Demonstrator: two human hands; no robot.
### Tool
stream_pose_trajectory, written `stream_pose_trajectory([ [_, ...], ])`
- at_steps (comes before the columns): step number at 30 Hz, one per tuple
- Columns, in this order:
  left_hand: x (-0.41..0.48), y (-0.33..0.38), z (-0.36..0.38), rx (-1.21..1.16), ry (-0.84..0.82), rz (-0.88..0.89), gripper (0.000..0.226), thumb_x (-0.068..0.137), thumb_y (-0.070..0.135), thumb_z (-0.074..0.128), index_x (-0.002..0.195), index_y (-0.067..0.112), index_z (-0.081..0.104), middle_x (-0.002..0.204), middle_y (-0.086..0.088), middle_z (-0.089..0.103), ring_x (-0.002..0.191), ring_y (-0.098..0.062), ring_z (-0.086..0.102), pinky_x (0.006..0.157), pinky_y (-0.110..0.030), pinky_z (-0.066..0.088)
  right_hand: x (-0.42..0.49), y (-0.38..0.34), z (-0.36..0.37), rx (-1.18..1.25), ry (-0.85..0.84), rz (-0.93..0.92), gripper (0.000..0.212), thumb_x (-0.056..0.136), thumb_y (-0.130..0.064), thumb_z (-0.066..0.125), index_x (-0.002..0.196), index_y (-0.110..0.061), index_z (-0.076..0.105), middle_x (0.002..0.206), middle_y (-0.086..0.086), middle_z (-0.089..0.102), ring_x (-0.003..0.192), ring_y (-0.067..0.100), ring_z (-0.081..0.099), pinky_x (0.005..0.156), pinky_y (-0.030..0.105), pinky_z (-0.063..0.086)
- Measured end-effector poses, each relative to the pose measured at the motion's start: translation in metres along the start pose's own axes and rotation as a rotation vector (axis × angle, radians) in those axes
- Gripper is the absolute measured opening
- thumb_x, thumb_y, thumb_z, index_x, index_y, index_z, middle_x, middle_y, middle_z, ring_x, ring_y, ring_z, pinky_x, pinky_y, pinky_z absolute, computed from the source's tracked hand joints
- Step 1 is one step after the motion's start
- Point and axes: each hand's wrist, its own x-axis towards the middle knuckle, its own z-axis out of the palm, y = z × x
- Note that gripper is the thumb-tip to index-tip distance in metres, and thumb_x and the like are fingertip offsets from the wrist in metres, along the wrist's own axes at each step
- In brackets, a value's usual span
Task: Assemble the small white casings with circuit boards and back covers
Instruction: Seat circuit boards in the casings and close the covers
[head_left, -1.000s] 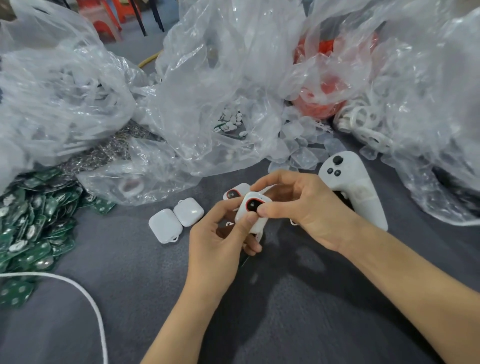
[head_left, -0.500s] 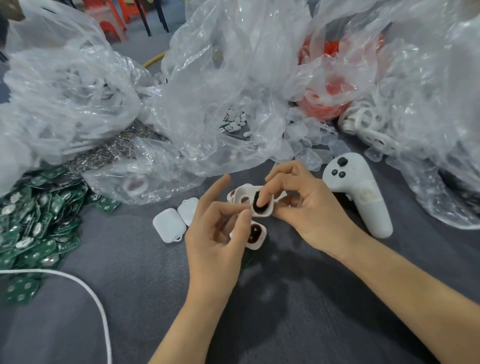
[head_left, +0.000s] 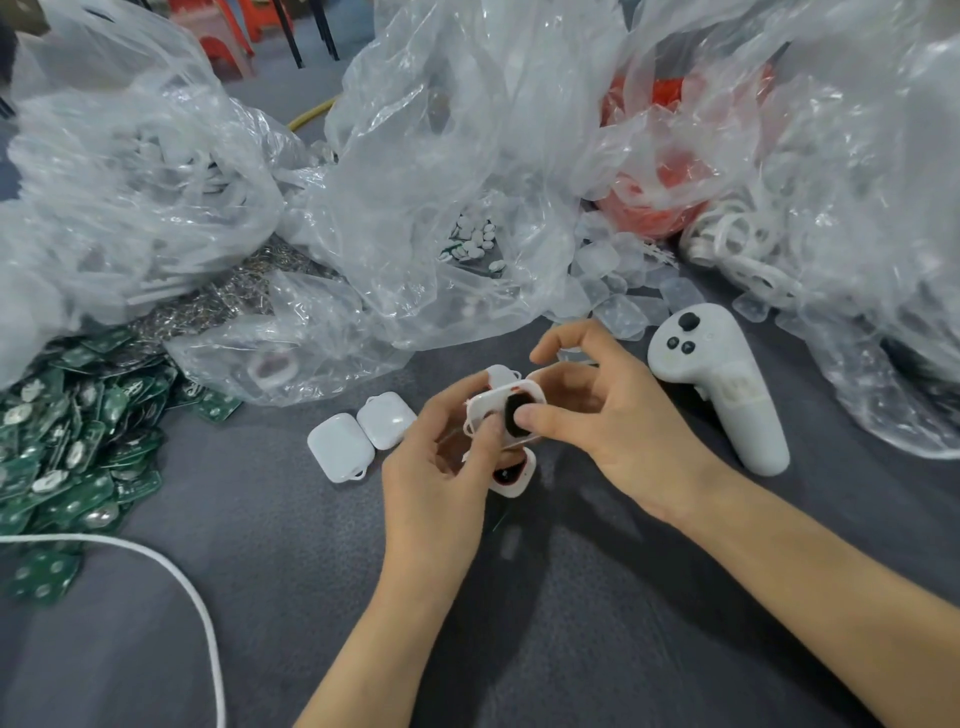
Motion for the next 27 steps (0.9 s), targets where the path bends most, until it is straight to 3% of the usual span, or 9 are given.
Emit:
stream_pose_trajectory([
  [3, -0.0001, 0.0005, -0.0001, 0.066, -0.029, -0.001, 0.028, 0.091, 0.008, 0.06, 0.098, 0.034, 0.068, 0.091, 0.012, 0.073, 0.083, -0.012, 0.071, 0.075, -0.028, 0.058, -0.0005, -0.0004, -0.0005, -0.015, -0.004, 0.014, 0.035, 0.079, 0.001, 0.071, 0.101, -0.02, 0.055, 0.081, 0.0, 0.073, 0.077, 0.013, 0.07, 0.074, 0.023, 0.056],
  [8, -0.0002, 0.0031, -0.0001, 0.096, -0.034, 0.012, 0.028, 0.091, 0.007, 0.061, 0.096, 0.033, 0.068, 0.086, 0.015, 0.073, 0.076, -0.001, 0.069, 0.066, -0.009, 0.049, -0.0011, -0.0005, 0.0006, -0.073, 0.006, 0.011, 0.033, 0.08, -0.001, 0.071, 0.101, -0.024, 0.059, 0.083, -0.002, 0.073, 0.079, 0.015, 0.07, 0.076, 0.028, 0.058],
  [11, -0.0004, 0.0021, 0.0002, 0.1, -0.03, 0.0, 0.029, 0.091, 0.006, 0.06, 0.097, 0.033, 0.068, 0.086, 0.013, 0.073, 0.075, -0.003, 0.068, 0.066, -0.011, 0.05, -0.0006, -0.0007, 0.0002, -0.096, 0.006, 0.022, 0.033, 0.079, -0.002, 0.071, 0.101, -0.024, 0.061, 0.082, -0.003, 0.072, 0.079, 0.015, 0.07, 0.078, 0.032, 0.058],
  [15, -0.0006, 0.0006, -0.001, 0.119, -0.043, -0.02, 0.031, 0.091, 0.004, 0.059, 0.106, 0.029, 0.069, 0.094, 0.009, 0.073, 0.087, -0.008, 0.068, 0.076, -0.018, 0.053, 0.0002, -0.0015, -0.0022, -0.082, -0.03, 0.049, 0.035, 0.079, 0.001, 0.071, 0.103, -0.022, 0.061, 0.08, -0.002, 0.072, 0.078, 0.012, 0.069, 0.079, 0.028, 0.057],
  [22, -0.0003, 0.0, -0.0002, 0.139, -0.058, 0.004, 0.031, 0.092, 0.001, 0.057, 0.113, 0.021, 0.068, 0.098, 0.001, 0.071, 0.088, -0.007, 0.066, 0.073, -0.014, 0.051, 0.0016, -0.0021, -0.0035, -0.098, -0.037, 0.092, 0.035, 0.078, -0.001, 0.071, 0.102, -0.025, 0.062, 0.086, 0.004, 0.07, 0.083, 0.021, 0.068, 0.086, 0.047, 0.055],
  [27, -0.0009, -0.0011, 0.0004, 0.166, -0.064, 0.02, 0.031, 0.091, 0.0, 0.058, 0.111, 0.022, 0.069, 0.095, 0.004, 0.07, 0.085, -0.002, 0.067, 0.071, -0.013, 0.051, 0.0022, 0.0003, -0.0024, -0.055, -0.024, 0.117, 0.034, 0.078, 0.004, 0.067, 0.1, -0.021, 0.062, 0.089, 0.013, 0.068, 0.085, 0.03, 0.068, 0.08, 0.054, 0.055],
])
